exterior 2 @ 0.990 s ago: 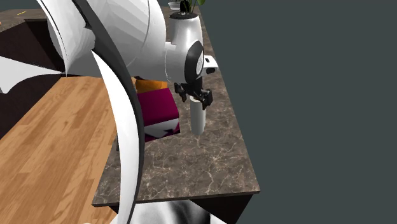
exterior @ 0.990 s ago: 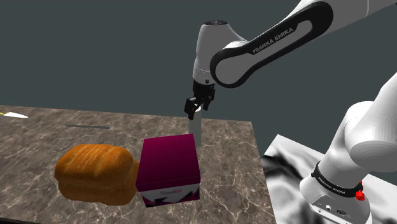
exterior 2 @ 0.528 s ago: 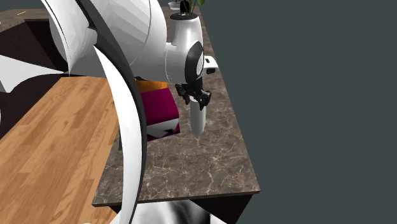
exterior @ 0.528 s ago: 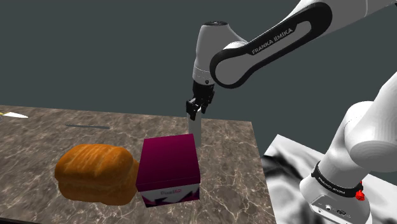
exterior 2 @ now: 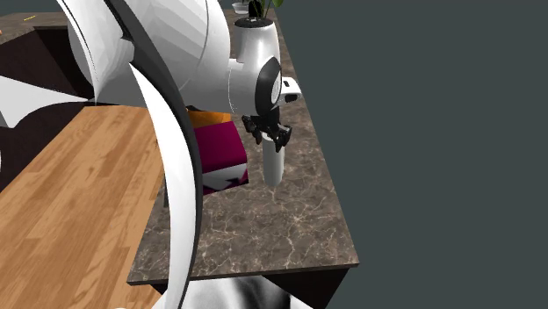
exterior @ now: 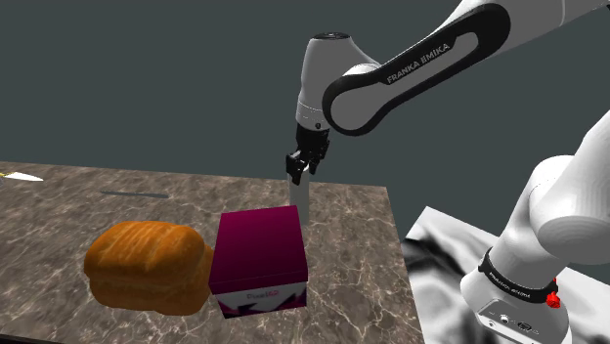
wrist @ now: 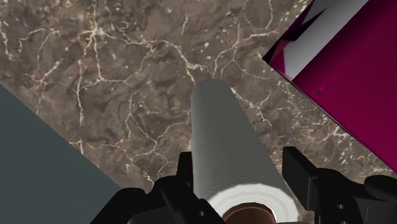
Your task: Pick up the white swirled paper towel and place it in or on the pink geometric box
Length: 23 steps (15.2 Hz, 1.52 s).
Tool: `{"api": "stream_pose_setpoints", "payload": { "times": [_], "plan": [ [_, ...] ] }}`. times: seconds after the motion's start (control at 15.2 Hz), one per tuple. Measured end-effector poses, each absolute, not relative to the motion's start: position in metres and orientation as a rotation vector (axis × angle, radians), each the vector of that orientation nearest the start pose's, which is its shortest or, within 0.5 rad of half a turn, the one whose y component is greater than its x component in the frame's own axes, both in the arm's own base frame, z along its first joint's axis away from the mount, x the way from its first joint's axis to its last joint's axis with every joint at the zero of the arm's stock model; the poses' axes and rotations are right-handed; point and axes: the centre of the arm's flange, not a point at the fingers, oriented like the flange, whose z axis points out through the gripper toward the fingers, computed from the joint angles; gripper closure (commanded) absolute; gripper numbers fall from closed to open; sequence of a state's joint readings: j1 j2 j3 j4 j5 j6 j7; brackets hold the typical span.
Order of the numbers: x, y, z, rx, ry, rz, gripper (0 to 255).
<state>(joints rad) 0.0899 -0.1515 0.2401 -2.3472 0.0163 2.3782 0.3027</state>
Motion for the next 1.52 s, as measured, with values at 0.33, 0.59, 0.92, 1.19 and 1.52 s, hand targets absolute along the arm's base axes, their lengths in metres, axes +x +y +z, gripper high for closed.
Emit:
{"api": "stream_pose_setpoints", "payload": {
  "times": [0.33, 0.59, 0.92, 1.19, 1.52],
  "plan": [
    [0.473, 0.164, 0.425, -3.096, -0.027, -0.275, 255],
    [0.473, 0.163, 0.445, -3.096, -0.027, -0.275, 255],
    [0.473, 0.163, 0.472, -3.096, -0.027, -0.275, 255],
    [0.472, 0.163, 0.493, -3.096, -0.027, -0.275, 255],
    [0.472, 0.164, 0.519, -3.096, -0.027, -0.275, 255]
  ]
}}
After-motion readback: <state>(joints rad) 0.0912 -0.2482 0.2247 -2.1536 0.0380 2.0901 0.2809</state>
